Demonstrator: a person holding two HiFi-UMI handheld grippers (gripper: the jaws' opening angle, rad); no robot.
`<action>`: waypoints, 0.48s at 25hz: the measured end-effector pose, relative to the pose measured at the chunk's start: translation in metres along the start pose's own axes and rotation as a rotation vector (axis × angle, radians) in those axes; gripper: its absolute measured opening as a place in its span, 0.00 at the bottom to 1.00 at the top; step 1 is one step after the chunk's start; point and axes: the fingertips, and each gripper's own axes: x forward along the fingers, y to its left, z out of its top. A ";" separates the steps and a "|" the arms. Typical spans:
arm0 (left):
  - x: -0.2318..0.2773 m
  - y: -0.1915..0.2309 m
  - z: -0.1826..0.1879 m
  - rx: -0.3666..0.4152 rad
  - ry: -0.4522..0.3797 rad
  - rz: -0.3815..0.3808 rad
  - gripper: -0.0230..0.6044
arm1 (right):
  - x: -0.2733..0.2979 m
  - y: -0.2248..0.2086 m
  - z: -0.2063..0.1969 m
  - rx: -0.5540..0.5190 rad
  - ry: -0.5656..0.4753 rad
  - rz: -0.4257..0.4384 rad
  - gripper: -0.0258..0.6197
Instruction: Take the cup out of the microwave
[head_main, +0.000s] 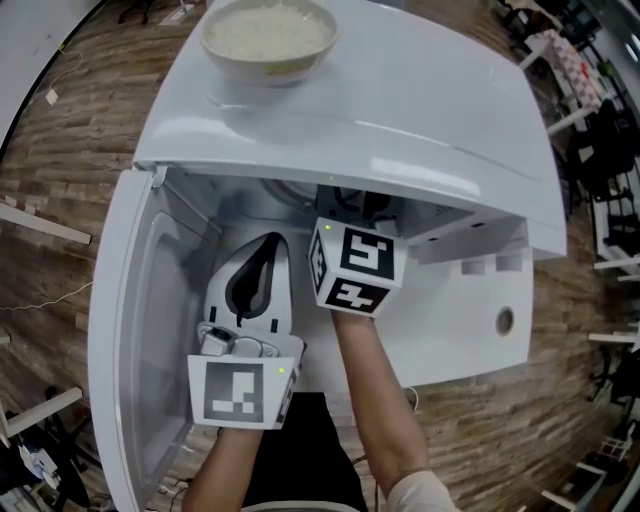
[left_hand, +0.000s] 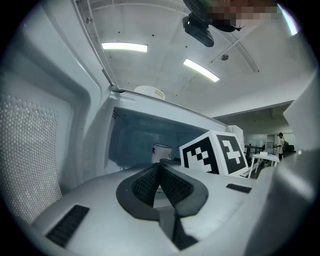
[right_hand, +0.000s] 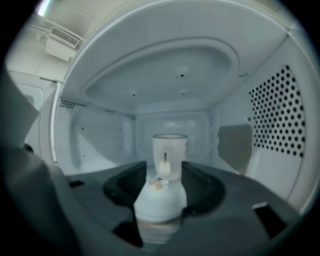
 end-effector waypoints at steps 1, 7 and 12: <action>0.000 -0.002 0.001 -0.001 0.002 -0.002 0.05 | 0.001 -0.002 0.000 0.004 0.008 -0.003 0.38; -0.002 -0.005 0.010 -0.010 0.013 -0.004 0.05 | 0.008 -0.006 0.005 -0.006 0.037 0.005 0.38; 0.000 -0.007 0.017 -0.014 0.011 -0.007 0.05 | 0.019 0.002 0.004 -0.039 0.060 0.023 0.38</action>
